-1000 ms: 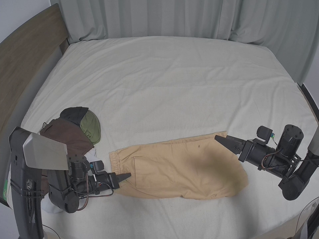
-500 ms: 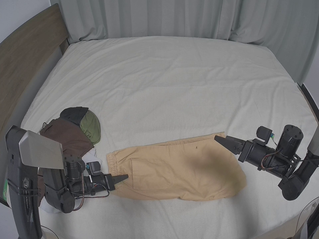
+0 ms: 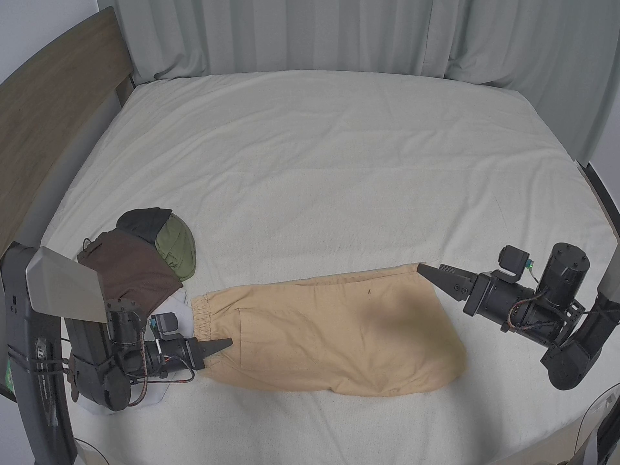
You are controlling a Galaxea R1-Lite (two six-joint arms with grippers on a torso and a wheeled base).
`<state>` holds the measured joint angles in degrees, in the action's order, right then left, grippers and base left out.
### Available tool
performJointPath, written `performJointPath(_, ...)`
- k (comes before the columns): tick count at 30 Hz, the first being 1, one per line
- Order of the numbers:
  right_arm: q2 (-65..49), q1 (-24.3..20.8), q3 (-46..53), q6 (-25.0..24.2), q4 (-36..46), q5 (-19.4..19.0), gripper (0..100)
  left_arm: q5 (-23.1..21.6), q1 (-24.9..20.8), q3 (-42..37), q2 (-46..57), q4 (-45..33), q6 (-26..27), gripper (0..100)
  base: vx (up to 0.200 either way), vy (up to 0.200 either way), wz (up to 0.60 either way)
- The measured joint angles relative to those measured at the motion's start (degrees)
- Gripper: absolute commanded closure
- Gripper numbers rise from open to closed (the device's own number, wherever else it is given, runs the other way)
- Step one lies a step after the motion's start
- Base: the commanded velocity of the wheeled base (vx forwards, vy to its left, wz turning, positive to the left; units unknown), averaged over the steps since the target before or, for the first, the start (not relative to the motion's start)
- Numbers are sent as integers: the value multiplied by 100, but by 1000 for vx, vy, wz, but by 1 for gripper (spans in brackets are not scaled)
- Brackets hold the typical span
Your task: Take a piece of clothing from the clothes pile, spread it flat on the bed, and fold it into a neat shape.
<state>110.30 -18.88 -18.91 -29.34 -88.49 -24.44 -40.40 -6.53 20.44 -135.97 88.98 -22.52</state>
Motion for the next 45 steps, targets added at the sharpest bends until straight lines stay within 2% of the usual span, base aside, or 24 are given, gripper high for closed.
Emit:
performJointPath(18, 0, 0, 4, 6, 0, -2, 0, -834, 780, -297, 190, 0, 29, 100, 0, 0, 0)
performJointPath(29, 0, -5, 11, 9, 0, -5, 0, -1009, 1019, -396, 193, -2, 319, 100, 0, 0, 0)
performJointPath(45, 0, -7, 11, 9, 2, -5, 0, -1037, 969, -463, 499, -5, 301, 100, 0, 0, 0)
